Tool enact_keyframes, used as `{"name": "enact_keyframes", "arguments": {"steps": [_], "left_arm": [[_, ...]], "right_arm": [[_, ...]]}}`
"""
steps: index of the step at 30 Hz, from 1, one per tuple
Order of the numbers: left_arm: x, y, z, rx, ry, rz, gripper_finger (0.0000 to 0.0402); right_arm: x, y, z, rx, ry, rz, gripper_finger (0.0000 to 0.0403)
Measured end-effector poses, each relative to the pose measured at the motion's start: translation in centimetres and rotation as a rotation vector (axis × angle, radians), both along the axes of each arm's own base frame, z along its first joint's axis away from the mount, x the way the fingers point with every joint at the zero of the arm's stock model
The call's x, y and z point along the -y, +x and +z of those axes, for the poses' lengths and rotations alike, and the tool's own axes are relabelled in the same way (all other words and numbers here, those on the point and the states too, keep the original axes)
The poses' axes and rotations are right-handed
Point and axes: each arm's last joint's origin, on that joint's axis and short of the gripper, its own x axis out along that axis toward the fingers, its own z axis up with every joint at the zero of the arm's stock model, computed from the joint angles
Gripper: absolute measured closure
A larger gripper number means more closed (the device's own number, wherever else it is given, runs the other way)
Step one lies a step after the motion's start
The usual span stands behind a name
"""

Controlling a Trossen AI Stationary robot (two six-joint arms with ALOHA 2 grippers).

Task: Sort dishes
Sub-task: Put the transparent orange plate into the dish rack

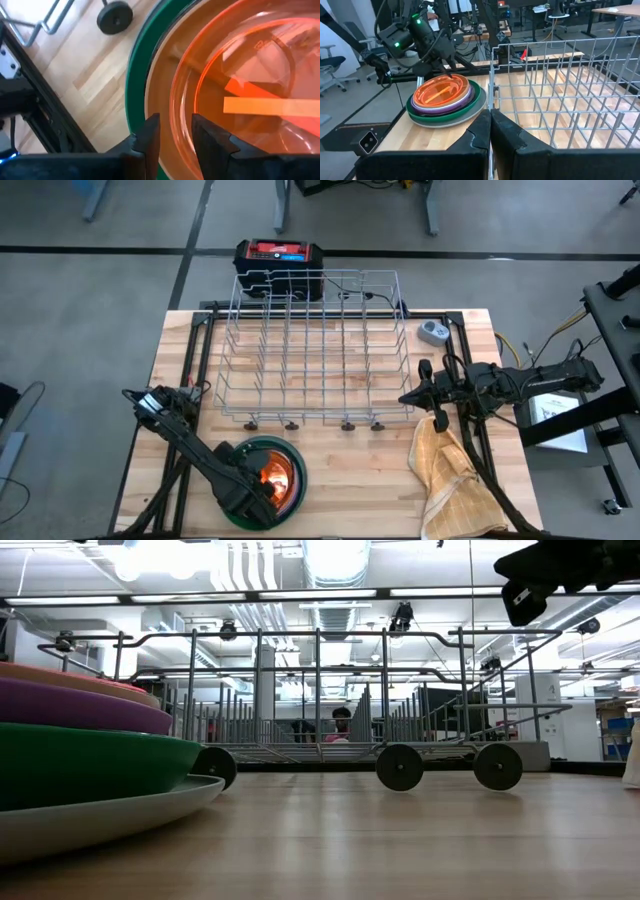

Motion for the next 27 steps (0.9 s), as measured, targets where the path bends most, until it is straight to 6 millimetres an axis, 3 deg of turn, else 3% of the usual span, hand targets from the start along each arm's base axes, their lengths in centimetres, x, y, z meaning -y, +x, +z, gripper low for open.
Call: {"name": "enact_keyframes", "arguments": {"steps": [27], "left_arm": [[0.25,0.28,-0.98,-0.015,0.017,-0.031,0.0325]], "right_arm": [[0.0,0.0,0.0,-0.003,0.021,-0.003,0.04]]}}
